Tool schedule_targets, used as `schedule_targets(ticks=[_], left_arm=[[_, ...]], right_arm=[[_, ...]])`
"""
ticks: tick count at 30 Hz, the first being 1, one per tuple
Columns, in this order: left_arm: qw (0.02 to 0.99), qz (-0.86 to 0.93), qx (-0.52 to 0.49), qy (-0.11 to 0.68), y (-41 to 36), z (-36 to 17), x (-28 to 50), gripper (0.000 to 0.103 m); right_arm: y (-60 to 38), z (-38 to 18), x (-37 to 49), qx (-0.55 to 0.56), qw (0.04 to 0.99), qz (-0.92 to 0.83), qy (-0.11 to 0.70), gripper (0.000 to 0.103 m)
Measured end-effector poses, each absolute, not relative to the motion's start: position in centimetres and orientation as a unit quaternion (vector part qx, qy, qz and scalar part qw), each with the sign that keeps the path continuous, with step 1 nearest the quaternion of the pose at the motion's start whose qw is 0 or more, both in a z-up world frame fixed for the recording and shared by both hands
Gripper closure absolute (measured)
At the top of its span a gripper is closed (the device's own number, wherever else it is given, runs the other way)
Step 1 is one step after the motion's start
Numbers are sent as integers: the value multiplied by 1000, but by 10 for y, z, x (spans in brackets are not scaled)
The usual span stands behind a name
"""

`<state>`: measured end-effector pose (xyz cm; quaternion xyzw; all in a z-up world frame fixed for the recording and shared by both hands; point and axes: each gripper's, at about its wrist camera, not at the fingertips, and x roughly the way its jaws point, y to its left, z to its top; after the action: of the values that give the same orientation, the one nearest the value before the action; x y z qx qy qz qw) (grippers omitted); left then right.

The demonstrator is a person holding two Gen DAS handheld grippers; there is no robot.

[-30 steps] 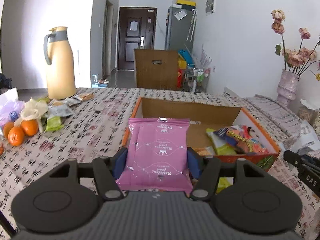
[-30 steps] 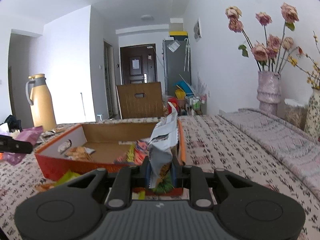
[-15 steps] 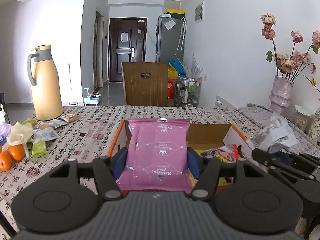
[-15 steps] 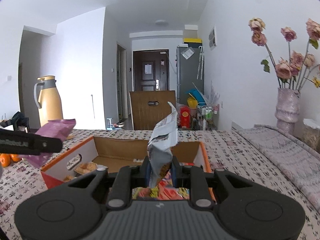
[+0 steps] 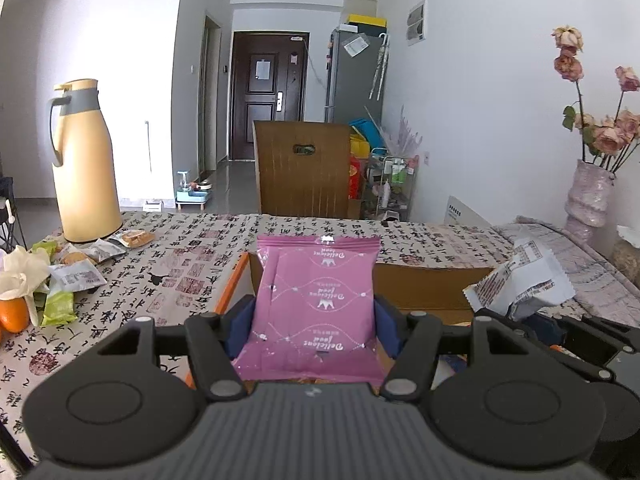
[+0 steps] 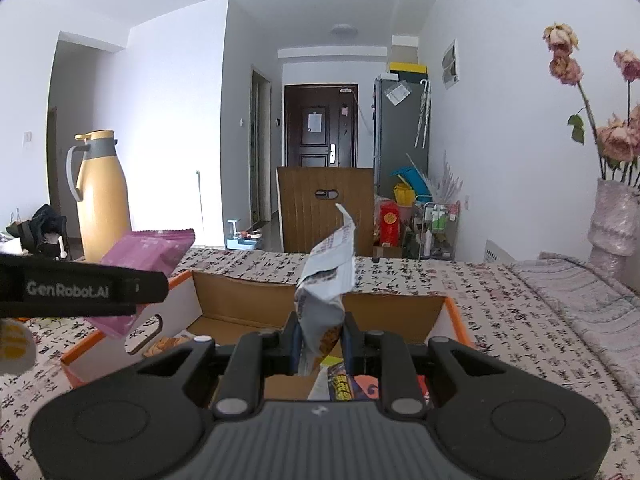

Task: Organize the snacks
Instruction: 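Carry the pink cake and foil packet over the box, then open both tools to drop the packets into the box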

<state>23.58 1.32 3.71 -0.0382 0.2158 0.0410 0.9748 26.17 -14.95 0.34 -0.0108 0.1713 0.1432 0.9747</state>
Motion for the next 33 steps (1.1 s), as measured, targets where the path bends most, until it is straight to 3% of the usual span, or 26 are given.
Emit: schedule_targets(ticks=[14,15,18,19,20,22,23,33], left_arm=[[970,33,-34,237,15,13,248,39],[970,32,-35,236,16,13,247,35],[972,40,-37,227,17,15,243,14],[973,42,-38,224,17,17,243,7],[973,44,-39,221,17,18,241,2],[975,54,-41,213,18,19,239,0],[975,54,-42,213,19,19,238,0],[974,56,-46,216,19,19,239,0]], right_arm=[[-154,-19,278,-1,964,149,221,83],[-154,-19,277,-2,964,146,221,82],[-156,-18,275,1,966,138,219,56],[-158,-18,275,2,967,133,218,38],[-160,-17,273,3,968,126,215,21],[-164,-16,270,8,971,116,209,5],[-166,-15,270,12,972,112,207,0],[-173,-17,271,26,970,108,214,0]])
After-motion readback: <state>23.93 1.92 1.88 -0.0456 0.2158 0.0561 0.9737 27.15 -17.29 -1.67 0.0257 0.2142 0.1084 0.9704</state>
